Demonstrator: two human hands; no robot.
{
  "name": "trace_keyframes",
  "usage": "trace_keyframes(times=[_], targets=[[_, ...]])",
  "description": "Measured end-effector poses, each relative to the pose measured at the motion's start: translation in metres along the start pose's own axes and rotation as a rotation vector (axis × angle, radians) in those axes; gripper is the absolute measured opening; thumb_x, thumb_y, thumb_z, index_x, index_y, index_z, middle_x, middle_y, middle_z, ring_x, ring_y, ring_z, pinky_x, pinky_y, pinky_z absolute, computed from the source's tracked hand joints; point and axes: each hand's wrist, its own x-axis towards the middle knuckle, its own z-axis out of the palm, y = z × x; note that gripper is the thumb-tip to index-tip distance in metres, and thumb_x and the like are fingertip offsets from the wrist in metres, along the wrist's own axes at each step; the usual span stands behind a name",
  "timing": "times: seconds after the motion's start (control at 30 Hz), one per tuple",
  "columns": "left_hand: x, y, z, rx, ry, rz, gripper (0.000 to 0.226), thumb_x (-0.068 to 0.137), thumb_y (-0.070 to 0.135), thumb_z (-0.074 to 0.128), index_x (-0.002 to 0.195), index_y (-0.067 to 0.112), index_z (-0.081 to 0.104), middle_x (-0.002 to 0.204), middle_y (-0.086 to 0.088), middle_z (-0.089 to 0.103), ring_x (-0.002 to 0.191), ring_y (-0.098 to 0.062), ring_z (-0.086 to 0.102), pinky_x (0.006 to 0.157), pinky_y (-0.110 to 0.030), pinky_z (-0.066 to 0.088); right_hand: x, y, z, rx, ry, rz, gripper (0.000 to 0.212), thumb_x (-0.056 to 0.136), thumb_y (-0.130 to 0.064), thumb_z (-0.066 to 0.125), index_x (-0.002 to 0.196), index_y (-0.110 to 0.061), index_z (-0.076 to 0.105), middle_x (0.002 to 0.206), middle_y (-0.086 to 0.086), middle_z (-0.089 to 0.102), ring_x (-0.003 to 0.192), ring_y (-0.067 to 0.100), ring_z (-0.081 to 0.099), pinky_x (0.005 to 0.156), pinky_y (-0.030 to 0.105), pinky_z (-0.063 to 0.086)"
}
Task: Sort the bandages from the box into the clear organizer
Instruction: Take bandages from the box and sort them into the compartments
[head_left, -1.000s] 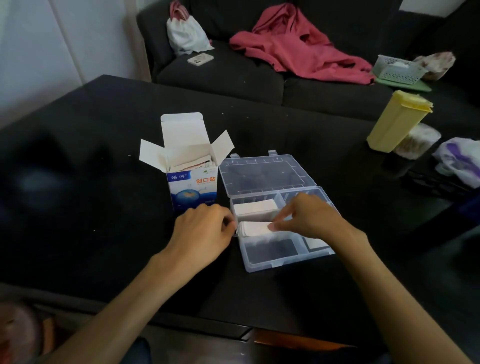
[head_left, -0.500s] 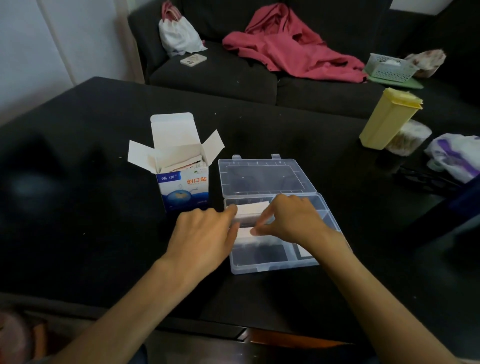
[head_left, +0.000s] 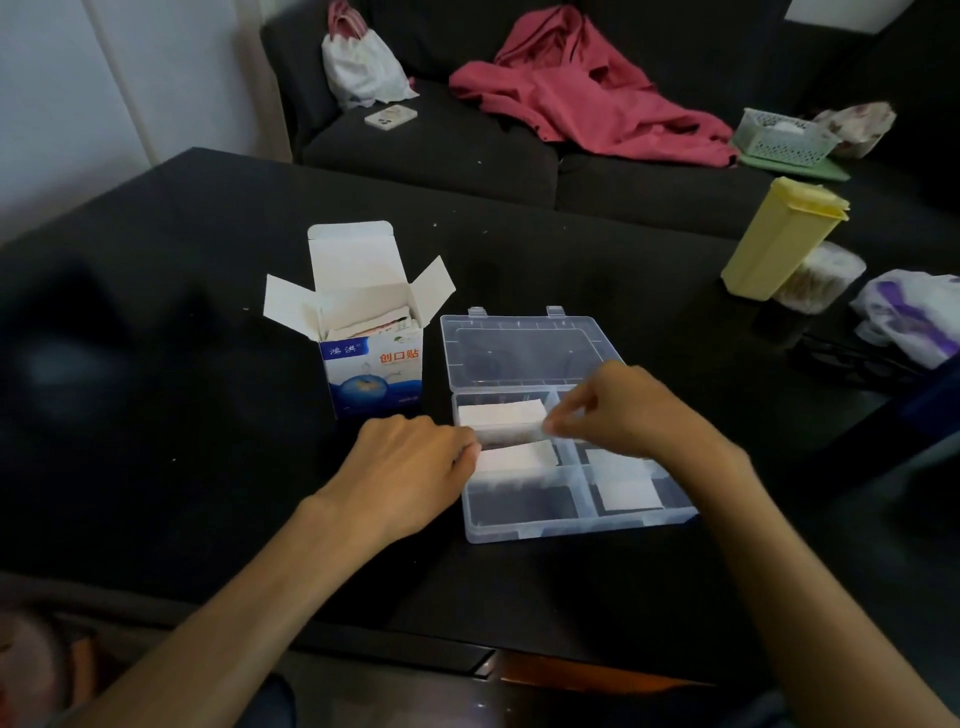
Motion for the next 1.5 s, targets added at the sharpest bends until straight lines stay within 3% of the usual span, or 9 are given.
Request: trace_keyframes(times=[0.23,0.6,0.73,0.83,0.93,1.03,1.23,1.37,1.5], targets=[[0.006,-0.003,0.009,-0.175,-0.007,-0.090,0.028,0.100,0.039,0.035,0.119,0.032,0.054,0.100,0.004,0.063,0.088,-0.012,0.059,0.081,-0.032,0.052,0.007,0.005,0.022,-0.152,0.001,0.092,0.038,0.079,-0.040,0.070,0.105,-0.013,0.068,0.097,0.005,0.069,0.085,0.020,0.063,0.084,0.038,0.054],[0.014,0.003,0.003,-0.062,0.118,-0.080,0.032,0.099,0.041,0.038,0.121,0.030,0.058,0.104,0.003,0.065,0.092,-0.013,0.060,0.079,-0.028,0.051,0.007,0.002,0.020,-0.167,0.103,0.076,0.034,0.076,-0.043,0.073,0.098,-0.017,0.071,0.091,0.001,0.069,0.078,0.016,0.063,0.078,0.034,0.056],[0.003,-0.006,-0.023,-0.217,0.497,-0.092,0.024,0.092,0.042,0.051,0.087,0.025,0.067,0.064,0.012,0.054,0.058,-0.004,0.051,0.056,-0.013,0.037,-0.003,-0.005,-0.001,-0.061,0.160,-0.008,0.024,0.082,-0.042,0.066,0.096,-0.023,0.071,0.083,-0.006,0.062,0.065,0.008,0.057,0.058,0.018,0.045],[-0.001,-0.034,-0.036,-0.145,0.839,-0.177,0.018,0.088,0.031,0.060,0.093,0.016,0.068,0.090,-0.003,0.066,0.083,-0.020,0.059,0.069,-0.030,0.046,-0.007,-0.020,-0.013,0.047,0.322,-0.177,0.020,0.089,-0.034,0.058,0.105,-0.025,0.067,0.078,-0.009,0.062,0.064,0.004,0.057,0.057,0.013,0.042],[-0.005,-0.066,-0.039,-0.048,0.729,-0.346,0.027,0.090,0.029,0.056,0.112,0.015,0.066,0.124,-0.006,0.058,0.116,-0.027,0.047,0.095,-0.044,0.038,0.001,-0.056,-0.015,0.080,0.492,-0.481,0.028,0.096,-0.024,0.049,0.122,-0.024,0.058,0.110,-0.004,0.063,0.099,0.006,0.055,0.082,0.015,0.040],[-0.009,-0.079,-0.037,-0.103,0.601,-0.446,0.028,0.091,0.032,0.054,0.111,0.018,0.067,0.130,0.000,0.056,0.122,-0.023,0.042,0.100,-0.041,0.033,0.025,-0.090,-0.011,-0.063,0.393,-0.653,0.031,0.098,-0.024,0.043,0.127,-0.021,0.054,0.126,-0.002,0.056,0.120,0.013,0.043,0.091,0.021,0.032],[-0.020,-0.076,-0.033,-0.390,0.562,-0.480,0.021,0.085,0.038,0.063,0.102,0.027,0.071,0.132,0.010,0.051,0.121,-0.010,0.040,0.086,-0.027,0.039,0.049,-0.109,-0.018,-0.295,0.386,-0.619,0.031,0.090,-0.045,0.054,0.095,-0.020,0.072,0.093,-0.005,0.064,0.085,0.006,0.045,0.082,0.024,0.033],[-0.025,-0.074,-0.031,-0.440,0.550,-0.485,0.025,0.081,0.038,0.069,0.103,0.026,0.070,0.133,0.009,0.049,0.121,-0.008,0.042,0.084,-0.024,0.041,0.053,-0.127,-0.032,-0.380,0.180,-0.621,0.030,0.086,-0.039,0.063,0.108,-0.020,0.069,0.108,-0.004,0.065,0.080,0.005,0.049,0.062,0.017,0.035],[-0.028,-0.070,-0.033,-0.510,0.569,-0.489,0.030,0.081,0.035,0.070,0.109,0.024,0.066,0.133,0.005,0.050,0.121,-0.011,0.045,0.088,-0.028,0.043,0.062,-0.142,-0.026,-0.647,0.114,-0.601,0.038,0.083,-0.036,0.068,0.114,-0.015,0.063,0.104,0.003,0.064,0.084,0.015,0.058,0.066,0.022,0.042]])
